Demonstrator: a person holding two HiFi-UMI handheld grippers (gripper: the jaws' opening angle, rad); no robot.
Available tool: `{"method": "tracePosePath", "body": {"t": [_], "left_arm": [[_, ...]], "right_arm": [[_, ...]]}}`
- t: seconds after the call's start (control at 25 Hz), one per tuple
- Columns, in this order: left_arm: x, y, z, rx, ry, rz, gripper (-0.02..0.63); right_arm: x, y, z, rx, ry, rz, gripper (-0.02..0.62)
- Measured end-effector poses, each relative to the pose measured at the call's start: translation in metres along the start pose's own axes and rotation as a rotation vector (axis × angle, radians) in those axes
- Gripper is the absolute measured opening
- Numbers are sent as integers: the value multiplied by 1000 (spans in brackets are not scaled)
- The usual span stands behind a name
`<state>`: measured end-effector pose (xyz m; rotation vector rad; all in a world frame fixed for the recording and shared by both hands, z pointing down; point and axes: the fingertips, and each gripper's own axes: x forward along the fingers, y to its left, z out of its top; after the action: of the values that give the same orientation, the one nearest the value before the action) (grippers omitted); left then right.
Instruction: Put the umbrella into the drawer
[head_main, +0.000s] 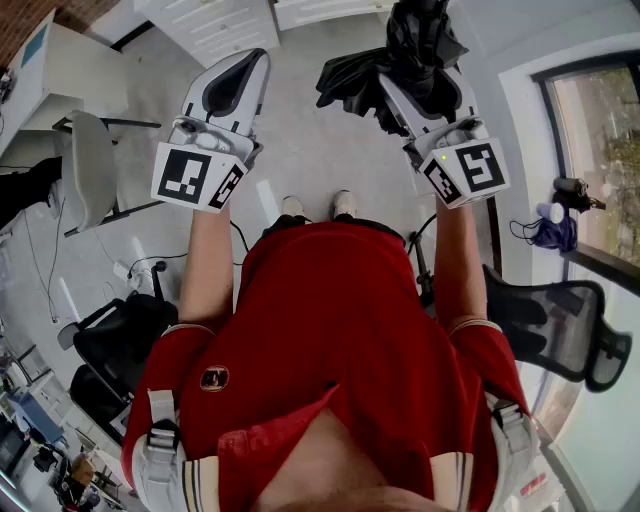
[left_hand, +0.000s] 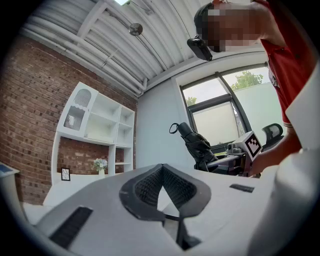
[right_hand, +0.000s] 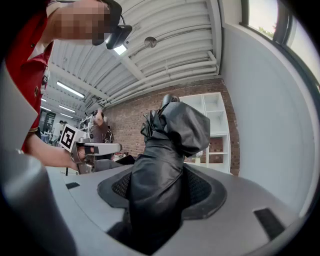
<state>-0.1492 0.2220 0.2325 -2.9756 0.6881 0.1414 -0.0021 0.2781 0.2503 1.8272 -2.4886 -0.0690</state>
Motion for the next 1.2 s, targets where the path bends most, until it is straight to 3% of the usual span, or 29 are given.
{"method": "tracePosePath", "body": {"t": [0.64, 0.92, 1.2], "left_arm": [[-32, 31, 10, 2, -40, 2, 5], [-59, 95, -7, -23, -59, 20, 5], [-39, 132, -21, -22, -50, 31, 5]], "right_arm": [[8, 19, 6, 77, -35, -49, 258], [55, 48, -6, 80, -13, -71, 258], [100, 30, -16, 76, -17, -65, 258]]}}
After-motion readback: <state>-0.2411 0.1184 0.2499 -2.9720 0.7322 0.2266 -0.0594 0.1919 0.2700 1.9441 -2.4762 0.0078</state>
